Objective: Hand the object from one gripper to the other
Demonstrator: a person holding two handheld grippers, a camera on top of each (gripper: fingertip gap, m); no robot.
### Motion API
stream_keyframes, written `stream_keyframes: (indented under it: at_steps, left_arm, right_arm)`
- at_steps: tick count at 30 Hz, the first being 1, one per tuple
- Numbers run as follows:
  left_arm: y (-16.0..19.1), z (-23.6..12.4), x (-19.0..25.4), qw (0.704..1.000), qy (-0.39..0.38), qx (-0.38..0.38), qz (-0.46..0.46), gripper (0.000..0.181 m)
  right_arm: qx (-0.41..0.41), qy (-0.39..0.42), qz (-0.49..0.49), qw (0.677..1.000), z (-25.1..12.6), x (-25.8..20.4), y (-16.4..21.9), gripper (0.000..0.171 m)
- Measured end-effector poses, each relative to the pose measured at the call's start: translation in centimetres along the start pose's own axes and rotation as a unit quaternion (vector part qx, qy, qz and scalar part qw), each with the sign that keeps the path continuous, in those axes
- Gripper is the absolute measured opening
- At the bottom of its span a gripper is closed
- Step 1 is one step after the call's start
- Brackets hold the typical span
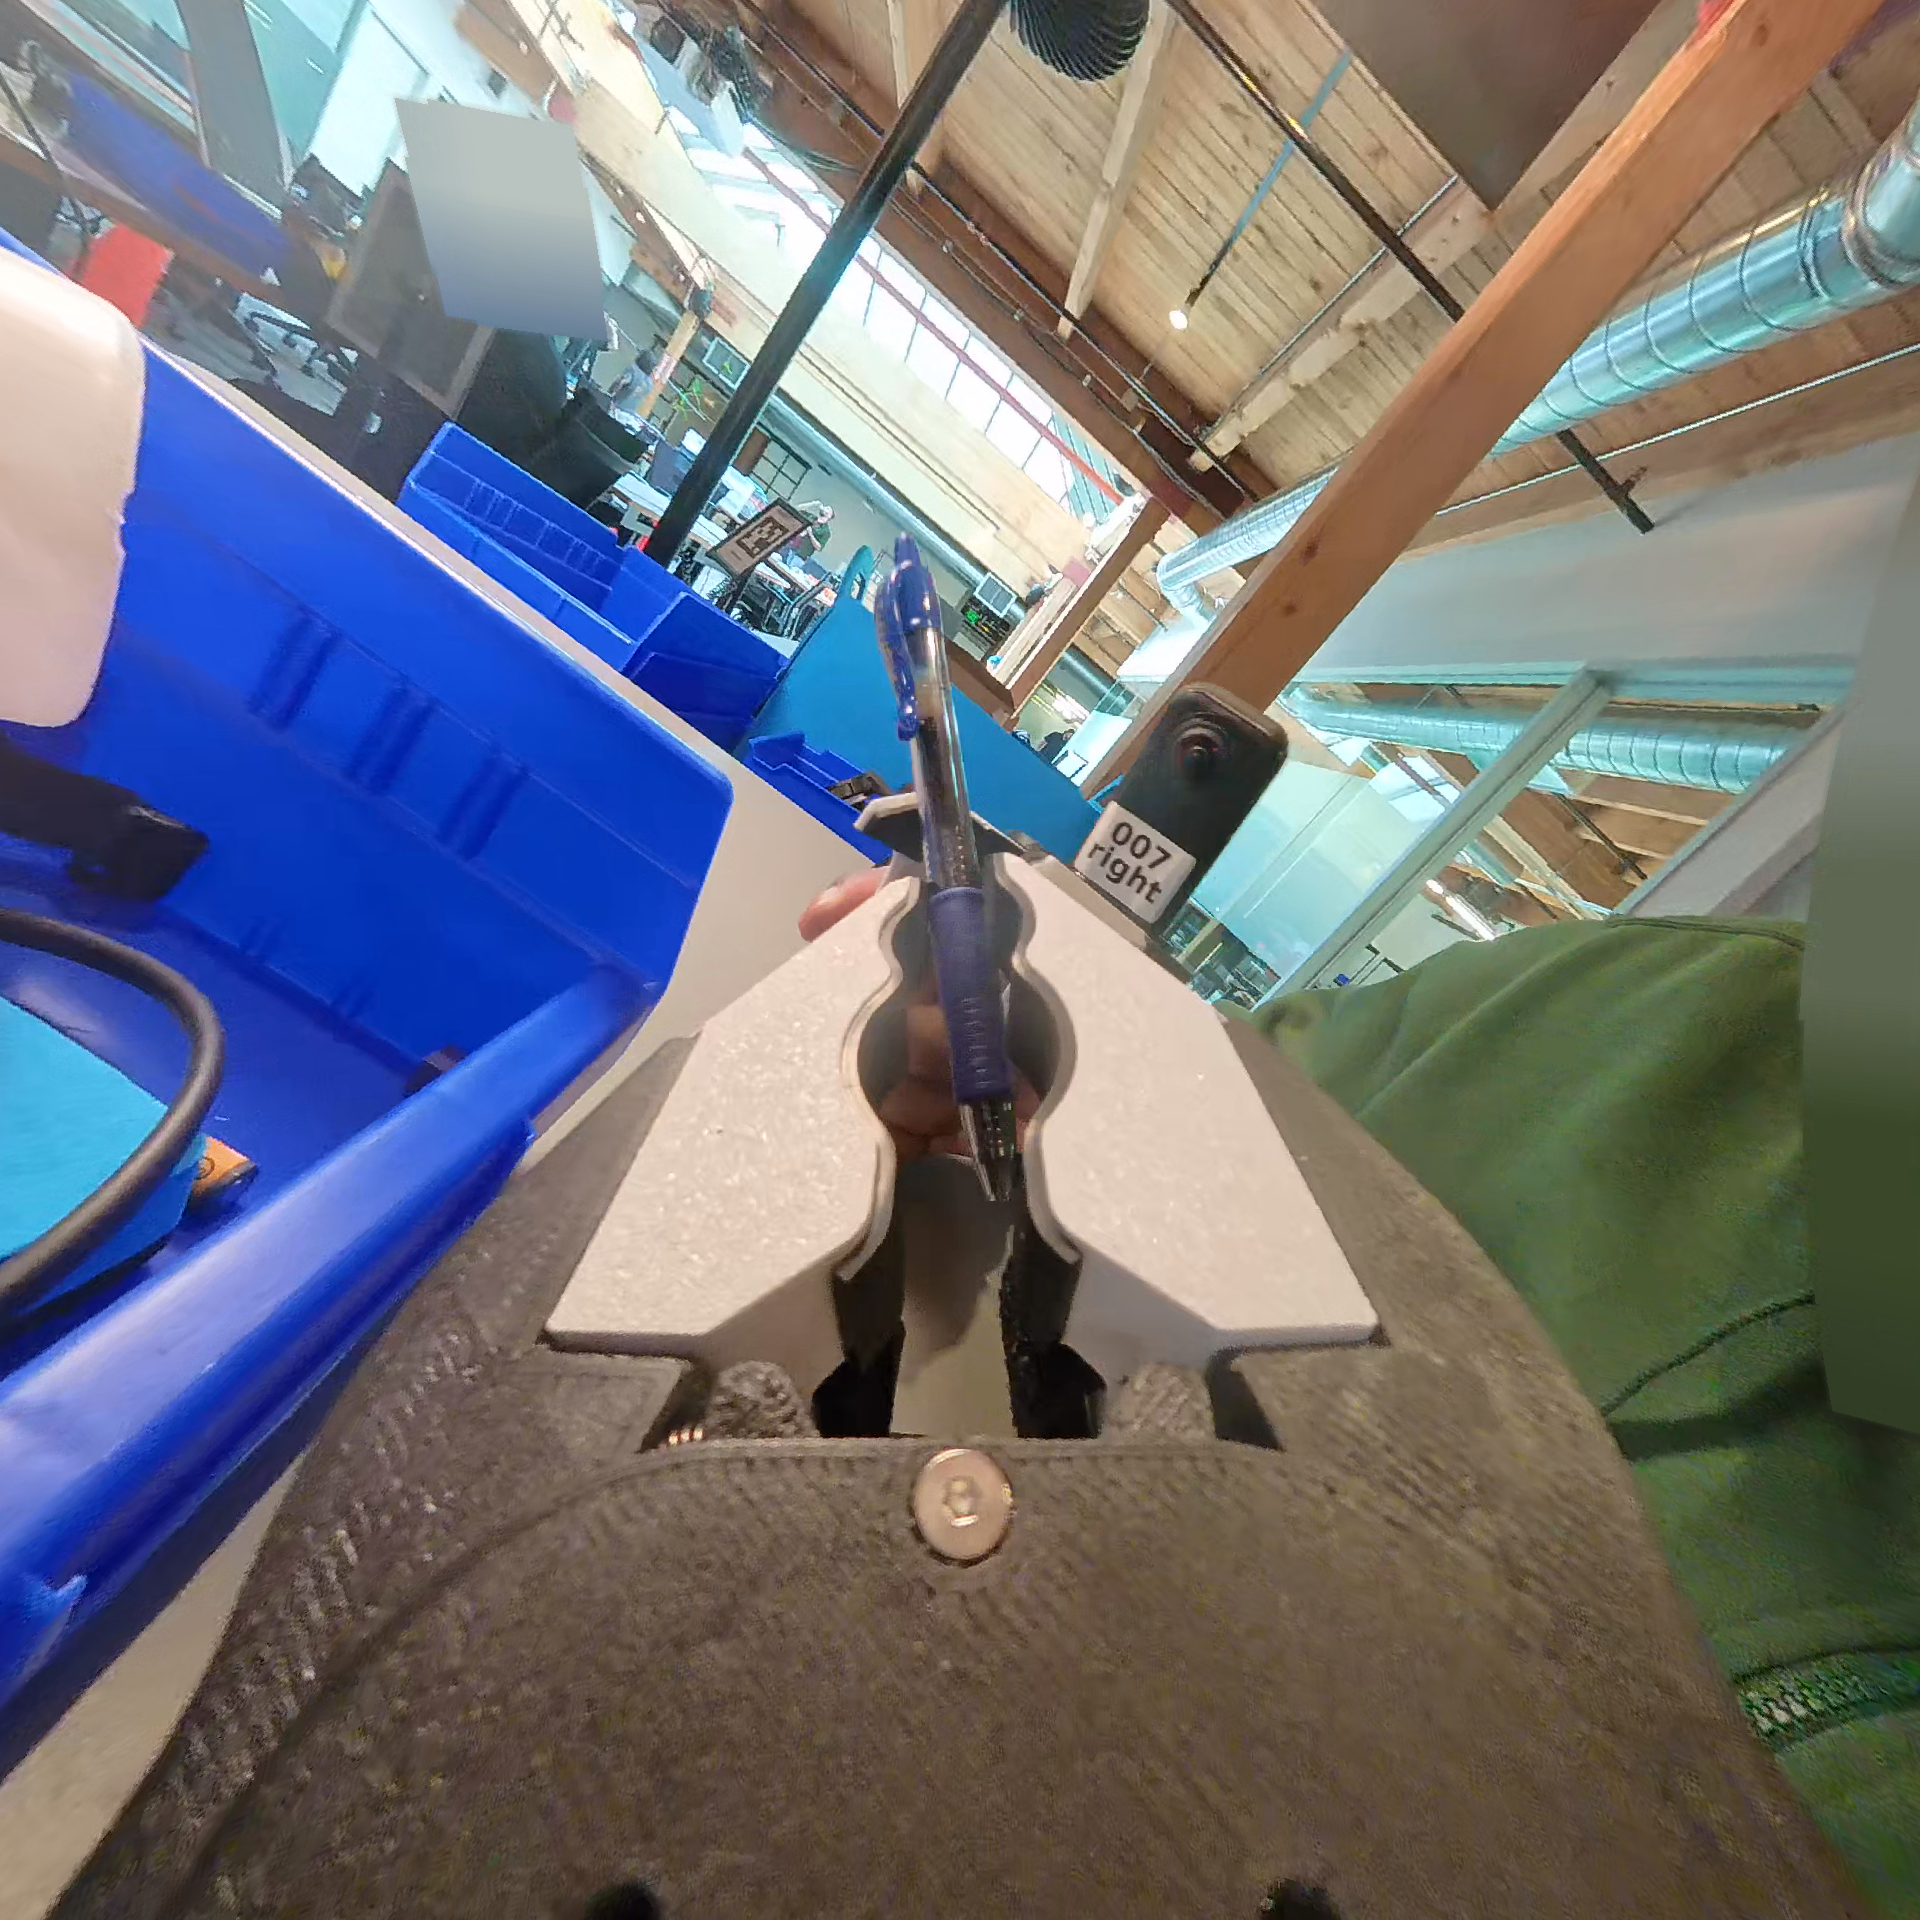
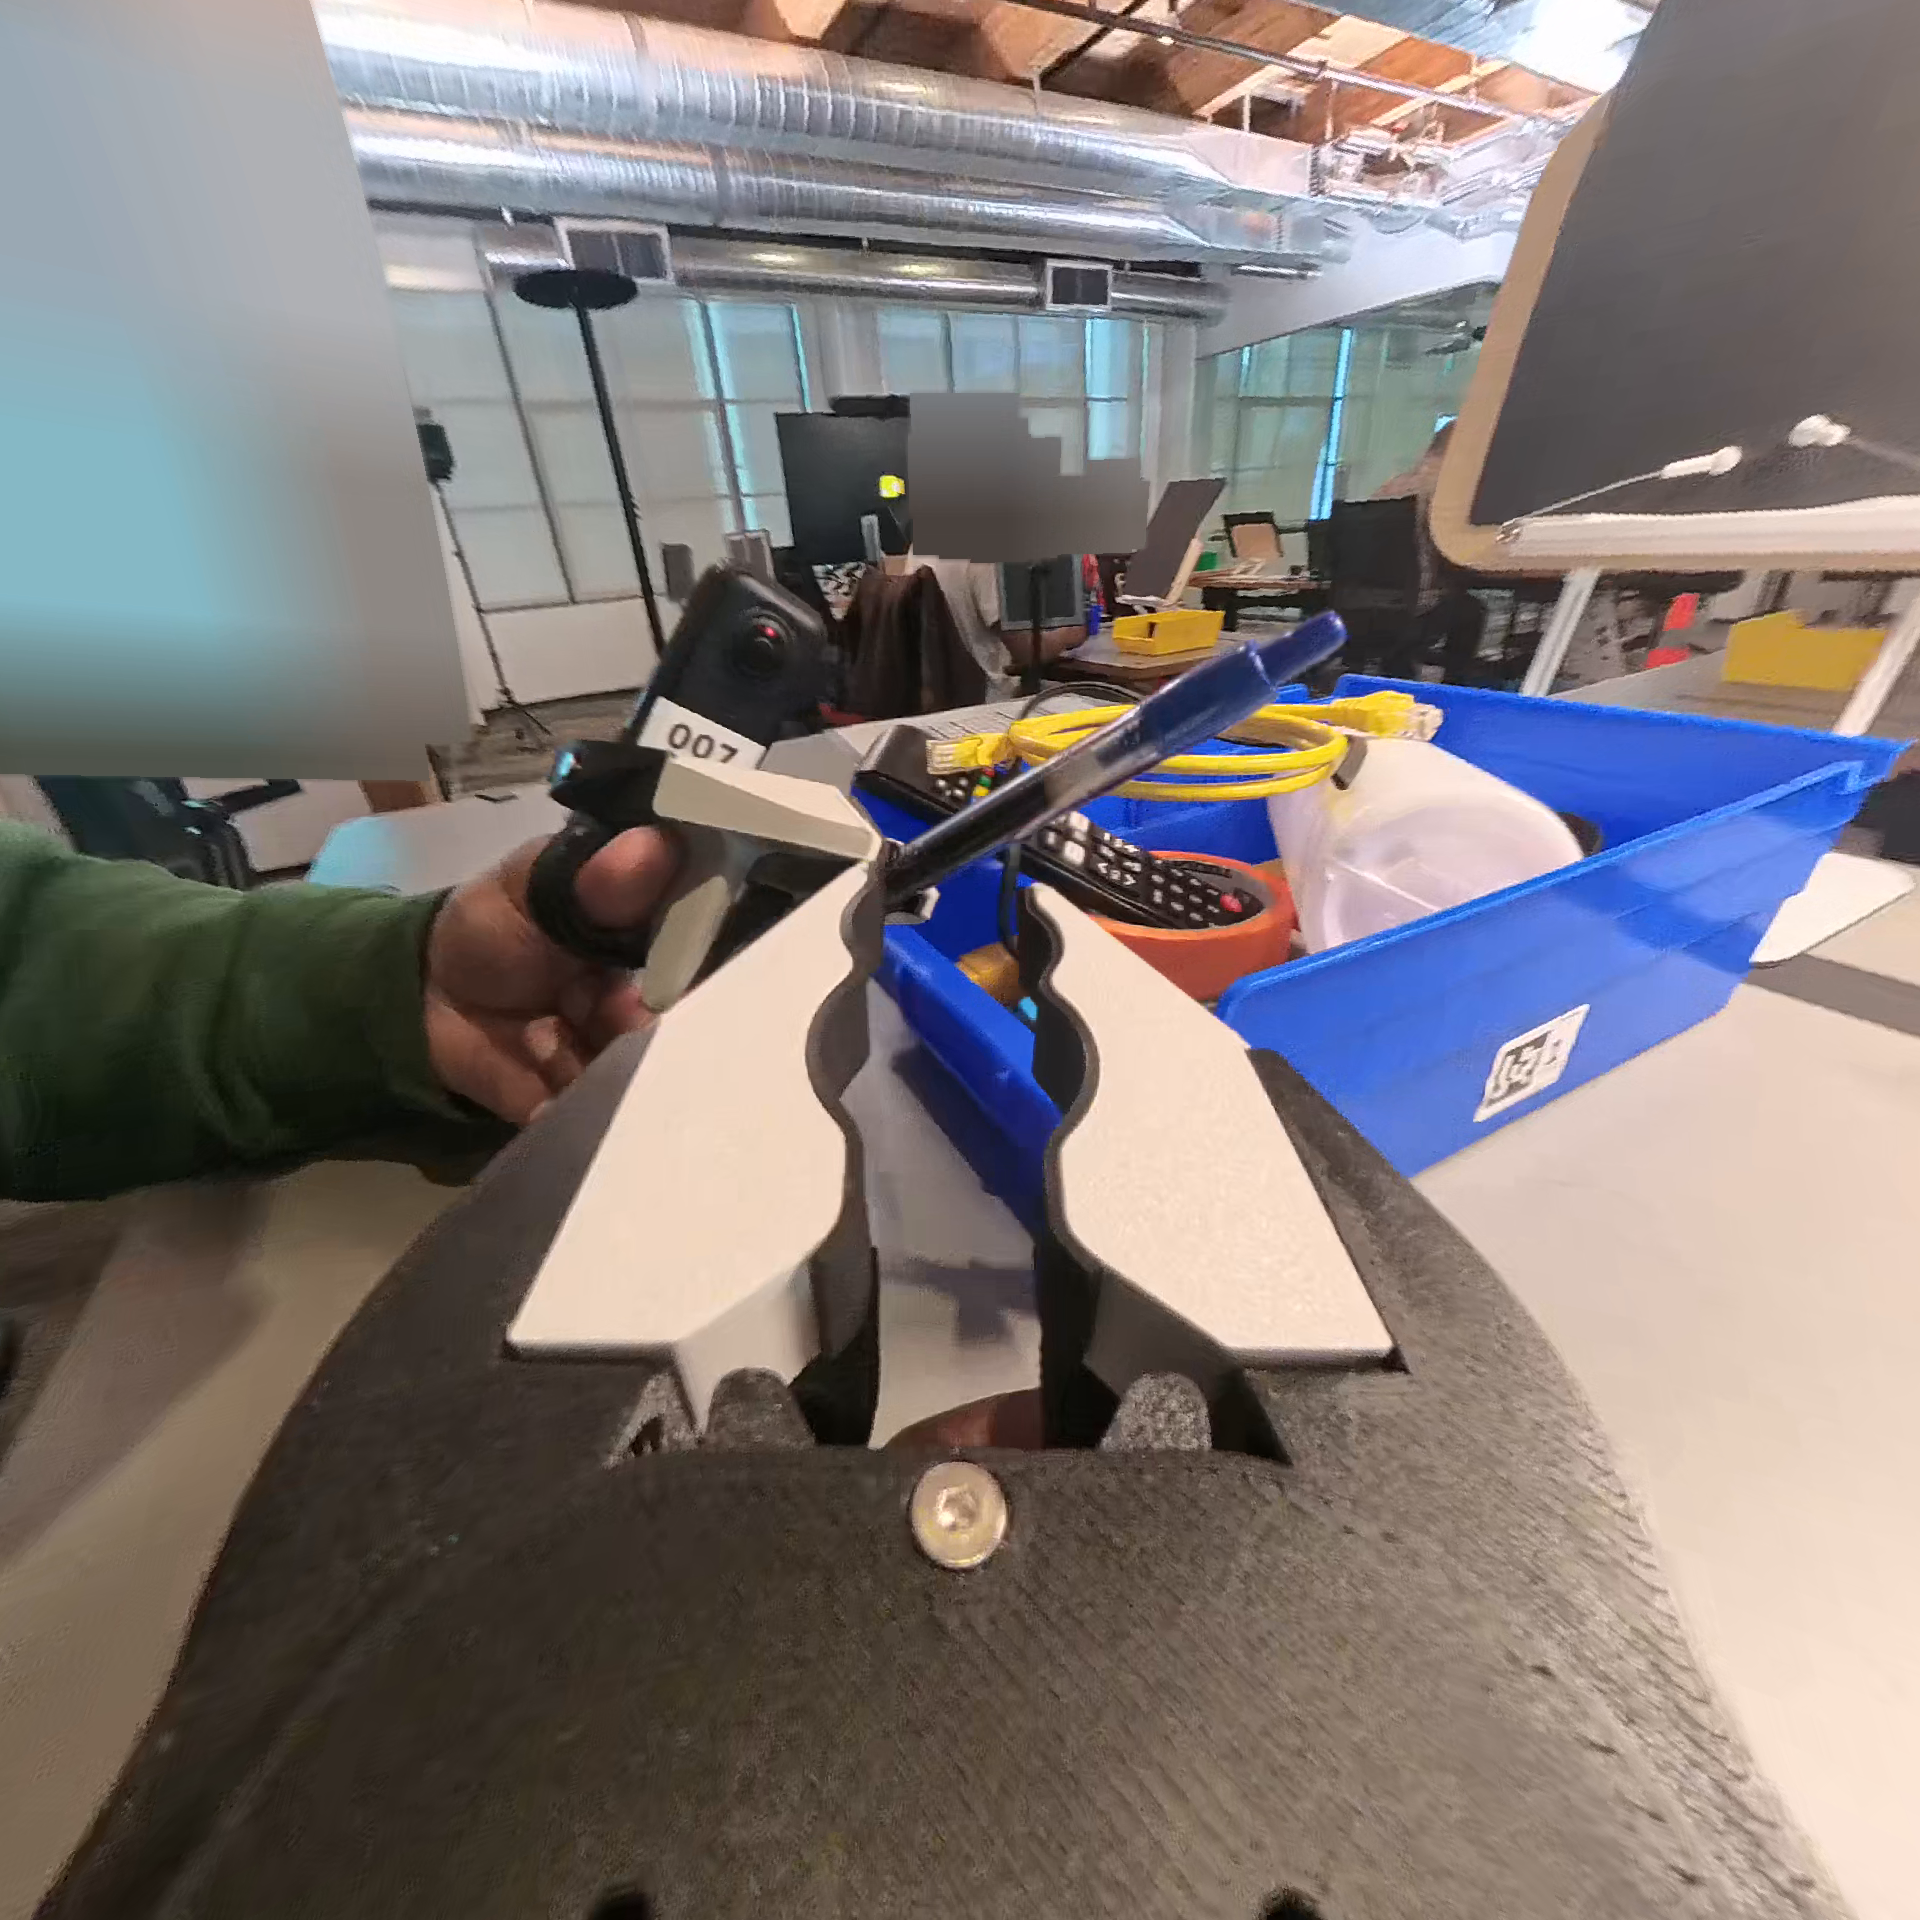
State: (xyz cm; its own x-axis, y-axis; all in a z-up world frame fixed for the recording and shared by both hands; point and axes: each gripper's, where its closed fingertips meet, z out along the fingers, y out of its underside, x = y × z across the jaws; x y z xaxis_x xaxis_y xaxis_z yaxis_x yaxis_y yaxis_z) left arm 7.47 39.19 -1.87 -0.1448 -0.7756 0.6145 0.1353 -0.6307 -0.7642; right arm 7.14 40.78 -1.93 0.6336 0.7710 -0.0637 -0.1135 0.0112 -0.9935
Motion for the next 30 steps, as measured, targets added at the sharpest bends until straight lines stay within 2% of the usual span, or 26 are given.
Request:
stream_keyframes:
  at_steps: [9, 13, 16, 18, 22, 26, 30]
  left_arm:
    - [0.9, 0.3, 0.2, 1.0, 0.003, -0.027, 0.007, 0.011]
    - [1.7, 0.4, -0.5, 0.998, -0.022, -0.052, 0.017, 0.011]
    - [2.4, 0.2, -2.1, 0.992, -0.085, -0.083, 0.044, 0.016]
    - [3.1, -0.1, -3.5, 0.978, -0.144, -0.124, 0.086, 0.031]
    - [4.3, -0.7, -5.4, 0.934, -0.231, -0.191, 0.195, 0.034]
    - [5.3, -1.0, -6.2, 0.901, -0.266, -0.233, 0.251, 0.037]
    - [5.9, -1.1, -6.4, 0.891, -0.271, -0.253, 0.261, 0.038]
  right_arm:
    - [0.022, -0.037, 0.097, 0.994, -0.2, 0.3, -0.6, 0.018]
    - [-0.001, -0.025, 0.083, 0.996, -0.1, 0.4, -0.1, 0.014]
    - [-0.037, 0.01, 0.038, 0.999, 0.1, 1.1, 0.8, 0.012]
    - [-0.066, 0.037, -0.002, 0.997, 0.1, 1.6, 1.4, 0.01]
    - [-0.099, 0.056, -0.034, 0.993, 0.2, 2.1, 2.3, 0.01]
    - [-0.112, 0.055, -0.038, 0.991, 0.3, 2.0, 2.9, 0.01]
    - [-0.119, 0.053, -0.05, 0.99, 0.4, 1.7, 3.1, 0.01]
